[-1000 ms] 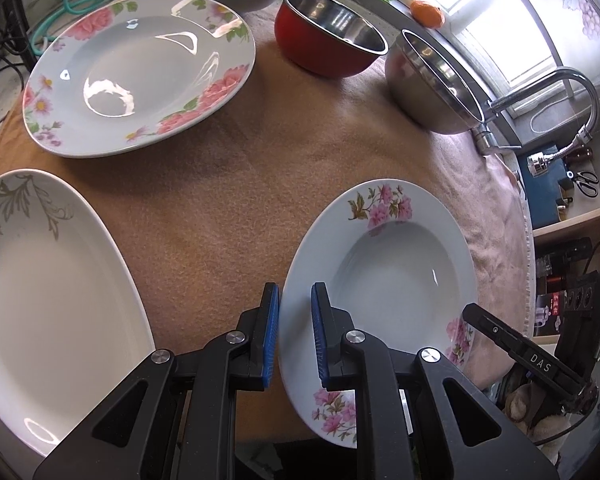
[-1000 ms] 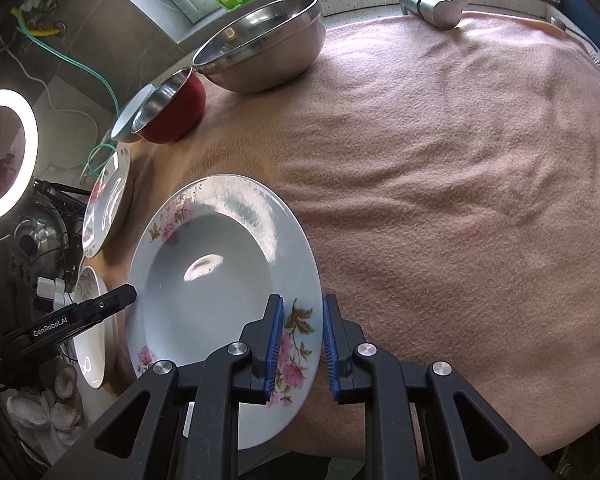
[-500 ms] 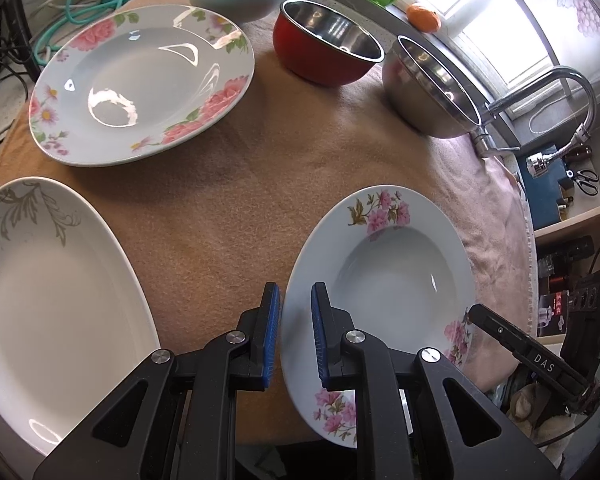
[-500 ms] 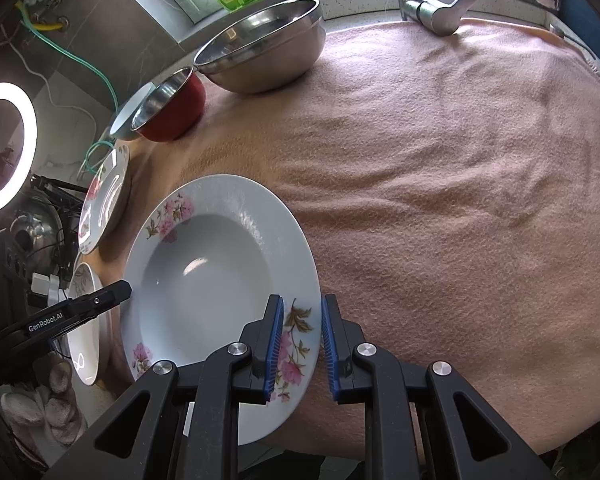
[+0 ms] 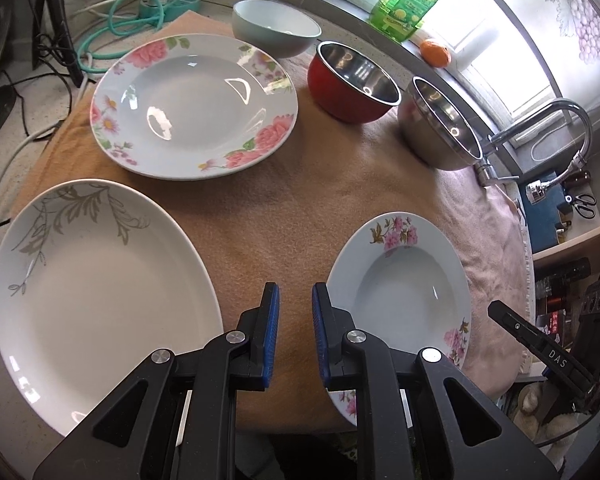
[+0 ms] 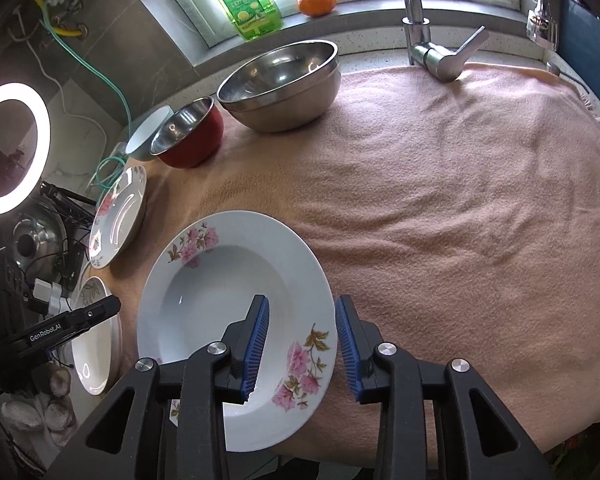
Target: Organize plates and bowls
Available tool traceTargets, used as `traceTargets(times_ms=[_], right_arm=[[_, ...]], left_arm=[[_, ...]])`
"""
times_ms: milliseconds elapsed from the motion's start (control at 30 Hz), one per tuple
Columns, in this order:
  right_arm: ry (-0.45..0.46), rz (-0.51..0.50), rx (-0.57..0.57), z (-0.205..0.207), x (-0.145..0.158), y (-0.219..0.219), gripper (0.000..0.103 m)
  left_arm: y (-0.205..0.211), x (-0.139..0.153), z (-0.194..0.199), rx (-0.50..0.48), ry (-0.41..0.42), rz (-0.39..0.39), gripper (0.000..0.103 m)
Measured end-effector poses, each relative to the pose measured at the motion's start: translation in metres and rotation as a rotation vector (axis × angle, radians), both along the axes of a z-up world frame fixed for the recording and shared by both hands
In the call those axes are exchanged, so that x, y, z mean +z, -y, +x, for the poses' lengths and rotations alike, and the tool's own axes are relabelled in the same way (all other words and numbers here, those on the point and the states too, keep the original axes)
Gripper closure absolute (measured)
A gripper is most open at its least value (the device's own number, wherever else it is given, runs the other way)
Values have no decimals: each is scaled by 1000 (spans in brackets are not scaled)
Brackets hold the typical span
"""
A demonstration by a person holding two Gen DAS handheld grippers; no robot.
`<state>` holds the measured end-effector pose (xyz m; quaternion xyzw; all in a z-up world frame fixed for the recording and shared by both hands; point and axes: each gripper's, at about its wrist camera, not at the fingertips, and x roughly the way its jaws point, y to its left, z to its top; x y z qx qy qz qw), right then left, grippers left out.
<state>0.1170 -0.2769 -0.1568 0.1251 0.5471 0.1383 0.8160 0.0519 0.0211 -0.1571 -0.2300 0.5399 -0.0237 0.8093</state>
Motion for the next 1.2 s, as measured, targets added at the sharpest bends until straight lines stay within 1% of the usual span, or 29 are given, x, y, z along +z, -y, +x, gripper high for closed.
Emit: traceTargets(times_ms=[200, 367, 667, 833, 933, 1000, 1067, 1100, 1133, 1167, 1200], right_arm=[[21, 7, 23, 0, 13, -15, 71], [60, 8, 37, -4, 26, -35, 71], [109, 14, 21, -19, 37, -78, 71], [125, 82, -33, -23, 40, -91, 69], [128, 81, 2, -18, 40, -102, 63], [135, 91, 39, -13, 40, -107, 63], [134, 71, 71, -7, 41, -113, 63], [121, 69, 87, -3, 41, -115, 63], [116, 80, 105, 1, 42, -116, 63], [118, 81, 119, 4, 42, -117, 63], [119, 74, 130, 8, 43, -119, 63]], left_arm=[[-22, 16, -15, 42, 44, 18, 88], [-48, 26, -23, 63, 75, 50, 88], [-97, 34, -28, 91, 99, 52, 88], [-107, 35, -28, 101, 94, 57, 88], [-110, 38, -28, 127, 100, 66, 88], [-110, 40, -28, 154, 97, 77, 88], [-110, 43, -27, 168, 108, 63, 88], [-110, 45, -26, 173, 110, 78, 88], [-108, 46, -25, 177, 111, 101, 84], [-107, 48, -24, 183, 113, 119, 77], [-107, 49, -24, 192, 114, 127, 74]])
